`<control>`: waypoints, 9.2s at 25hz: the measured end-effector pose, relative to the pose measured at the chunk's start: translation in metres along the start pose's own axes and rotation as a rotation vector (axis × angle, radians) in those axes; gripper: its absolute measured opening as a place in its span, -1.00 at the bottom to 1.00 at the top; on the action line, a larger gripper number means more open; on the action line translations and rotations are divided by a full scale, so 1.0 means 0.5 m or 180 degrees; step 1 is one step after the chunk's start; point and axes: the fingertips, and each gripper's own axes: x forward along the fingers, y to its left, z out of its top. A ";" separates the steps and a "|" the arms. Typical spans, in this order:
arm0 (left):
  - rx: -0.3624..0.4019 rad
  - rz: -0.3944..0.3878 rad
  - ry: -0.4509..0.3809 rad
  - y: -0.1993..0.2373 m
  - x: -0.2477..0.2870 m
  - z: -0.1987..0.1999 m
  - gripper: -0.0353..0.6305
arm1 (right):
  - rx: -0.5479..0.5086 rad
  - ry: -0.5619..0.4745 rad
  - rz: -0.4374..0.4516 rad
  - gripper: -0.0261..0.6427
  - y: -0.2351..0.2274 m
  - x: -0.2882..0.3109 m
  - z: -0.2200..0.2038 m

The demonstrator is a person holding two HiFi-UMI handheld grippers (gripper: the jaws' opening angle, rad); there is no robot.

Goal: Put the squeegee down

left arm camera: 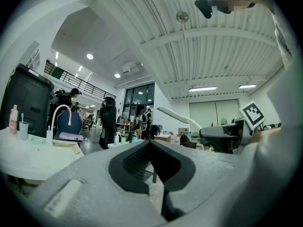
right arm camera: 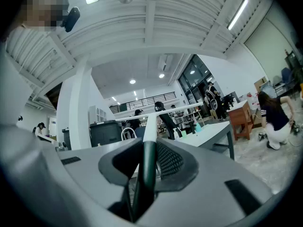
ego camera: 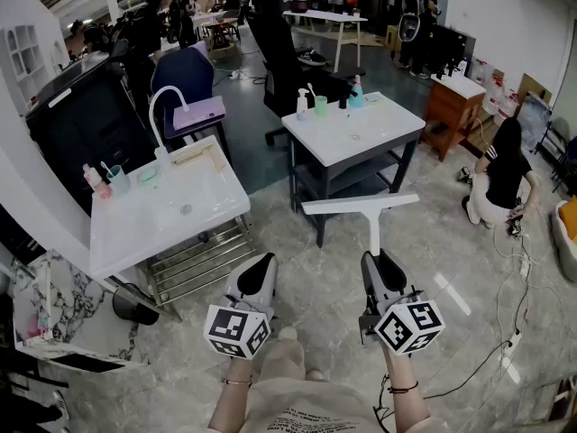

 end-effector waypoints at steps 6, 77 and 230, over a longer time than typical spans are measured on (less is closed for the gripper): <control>-0.0032 -0.0009 -0.0015 -0.014 -0.015 -0.003 -0.83 | 0.0017 -0.0015 -0.0006 -0.63 0.004 -0.025 -0.003; -0.0255 0.0132 0.0274 0.273 0.659 -0.101 -0.83 | 0.0535 0.0479 0.0248 -0.63 -0.388 0.645 -0.030; -0.0298 0.0900 0.0443 0.608 1.141 -0.160 -0.83 | 0.0098 0.0936 0.1235 -0.91 -0.623 1.327 -0.057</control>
